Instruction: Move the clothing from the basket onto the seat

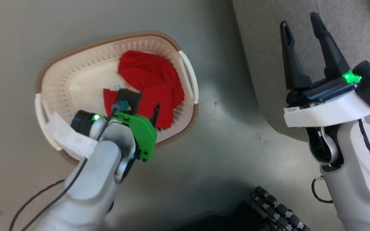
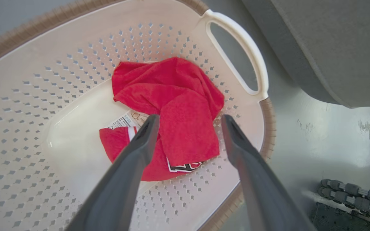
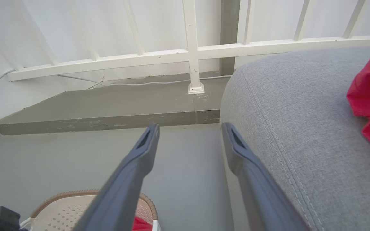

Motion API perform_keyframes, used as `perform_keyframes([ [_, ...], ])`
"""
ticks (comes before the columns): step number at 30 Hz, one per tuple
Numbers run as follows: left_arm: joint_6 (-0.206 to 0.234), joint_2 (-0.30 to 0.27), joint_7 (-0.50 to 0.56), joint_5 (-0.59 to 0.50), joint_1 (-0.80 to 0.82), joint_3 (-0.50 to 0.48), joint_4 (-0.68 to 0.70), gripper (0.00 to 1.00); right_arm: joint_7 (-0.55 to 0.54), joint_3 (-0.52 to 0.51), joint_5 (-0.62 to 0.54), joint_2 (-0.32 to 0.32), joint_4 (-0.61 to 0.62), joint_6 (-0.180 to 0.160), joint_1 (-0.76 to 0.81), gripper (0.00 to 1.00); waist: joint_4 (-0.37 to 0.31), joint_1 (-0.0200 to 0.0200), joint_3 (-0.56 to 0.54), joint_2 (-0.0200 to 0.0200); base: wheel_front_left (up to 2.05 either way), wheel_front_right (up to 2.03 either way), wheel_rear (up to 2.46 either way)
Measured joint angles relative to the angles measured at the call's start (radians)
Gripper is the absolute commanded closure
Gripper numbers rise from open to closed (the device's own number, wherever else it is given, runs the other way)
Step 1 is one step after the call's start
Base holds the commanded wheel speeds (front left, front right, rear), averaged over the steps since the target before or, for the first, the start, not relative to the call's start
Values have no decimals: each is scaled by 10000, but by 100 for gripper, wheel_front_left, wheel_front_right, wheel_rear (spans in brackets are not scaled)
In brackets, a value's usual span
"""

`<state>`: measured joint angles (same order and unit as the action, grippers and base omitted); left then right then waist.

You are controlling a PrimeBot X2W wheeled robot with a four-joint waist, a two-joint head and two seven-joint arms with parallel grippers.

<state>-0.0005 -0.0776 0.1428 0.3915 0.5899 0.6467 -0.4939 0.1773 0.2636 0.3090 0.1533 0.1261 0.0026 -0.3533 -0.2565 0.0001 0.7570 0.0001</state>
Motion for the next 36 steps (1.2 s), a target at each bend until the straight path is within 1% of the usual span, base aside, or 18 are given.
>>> perform_keyframes([
  [5, -90, -127, 328, 17, 480, -157, -828, 0, 226, 40, 29, -207, -107, 59, -299, 0, -322, 0, 682, 0, 0, 0, 0],
  [10, -178, -362, 431, 186, 784, -529, -1547, 0, 347, 176, 90, -449, -385, 96, -474, 0, -719, 0, 1204, 0, 0, 0, 0],
  [17, -268, -399, 504, 382, 1284, -828, -2337, 0, 520, 263, 94, -587, -717, 184, -528, 0, -1224, 0, 1737, 0, 0, 0, 0],
  [21, -276, -449, 593, 445, 1444, -966, -2805, 0, 560, 337, 105, -627, -863, 232, -670, 0, -1443, 0, 1947, 0, 0, 0, 0],
  [23, -349, -435, 589, 504, 1533, -1026, -3028, 0, 612, 337, 105, -660, -936, 232, -731, 0, -1527, 1, 2017, 0, 0, 0, 0],
  [28, -368, -424, 706, 968, 1682, -1329, -3538, 0, 644, 347, 107, -719, -1097, 238, -735, 0, -1642, 1, 2101, 0, 0, 0, 0],
  [30, -487, -428, 859, 1028, 1759, -1365, -3766, 0, 660, 357, 109, -765, -1147, 314, -744, 0, -1661, 0, 2108, 0, 0, 0, 0],
  [36, -798, -380, 1367, 1478, 1928, -1455, -4393, 0, 723, 382, 196, -863, -1327, 383, -869, 0, -1709, 0, 2100, 0, 0, 0, 0],
])
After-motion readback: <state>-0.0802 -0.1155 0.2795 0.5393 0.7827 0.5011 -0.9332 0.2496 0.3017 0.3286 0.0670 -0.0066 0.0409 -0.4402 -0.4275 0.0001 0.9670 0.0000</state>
